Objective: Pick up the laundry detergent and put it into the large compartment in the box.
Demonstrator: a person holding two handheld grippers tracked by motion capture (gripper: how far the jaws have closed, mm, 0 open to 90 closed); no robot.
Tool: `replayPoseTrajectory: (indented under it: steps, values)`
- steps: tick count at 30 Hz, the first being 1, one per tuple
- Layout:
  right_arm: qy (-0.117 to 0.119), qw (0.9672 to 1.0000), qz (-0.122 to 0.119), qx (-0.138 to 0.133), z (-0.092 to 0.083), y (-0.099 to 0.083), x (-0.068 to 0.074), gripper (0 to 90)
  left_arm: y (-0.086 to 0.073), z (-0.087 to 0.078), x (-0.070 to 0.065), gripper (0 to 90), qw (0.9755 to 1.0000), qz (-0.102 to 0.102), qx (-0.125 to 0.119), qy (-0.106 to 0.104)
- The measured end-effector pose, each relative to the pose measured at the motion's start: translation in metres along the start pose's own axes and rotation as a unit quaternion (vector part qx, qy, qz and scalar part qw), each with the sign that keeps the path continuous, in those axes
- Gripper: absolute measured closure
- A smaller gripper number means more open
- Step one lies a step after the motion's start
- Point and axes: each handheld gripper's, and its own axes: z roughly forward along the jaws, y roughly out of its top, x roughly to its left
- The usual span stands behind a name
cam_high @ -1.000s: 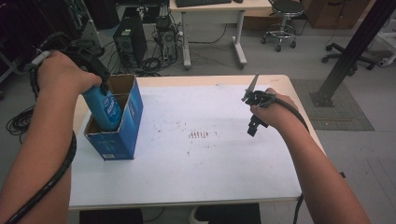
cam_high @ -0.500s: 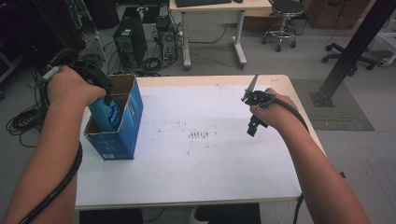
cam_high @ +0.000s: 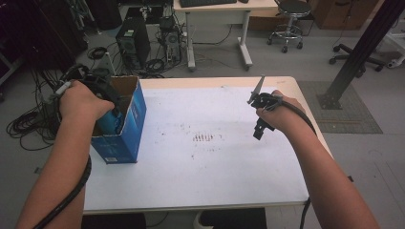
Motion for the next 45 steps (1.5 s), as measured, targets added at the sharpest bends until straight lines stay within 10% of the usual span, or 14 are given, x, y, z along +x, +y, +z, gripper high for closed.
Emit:
replayPoseTrajectory:
  steps: [45]
  values:
    - [0.001,1.0000,0.001,0.009,0.007,0.001,-0.001,7.6,0.004,0.045,-0.002,37.6,0.9999,0.001,0.016,0.002]
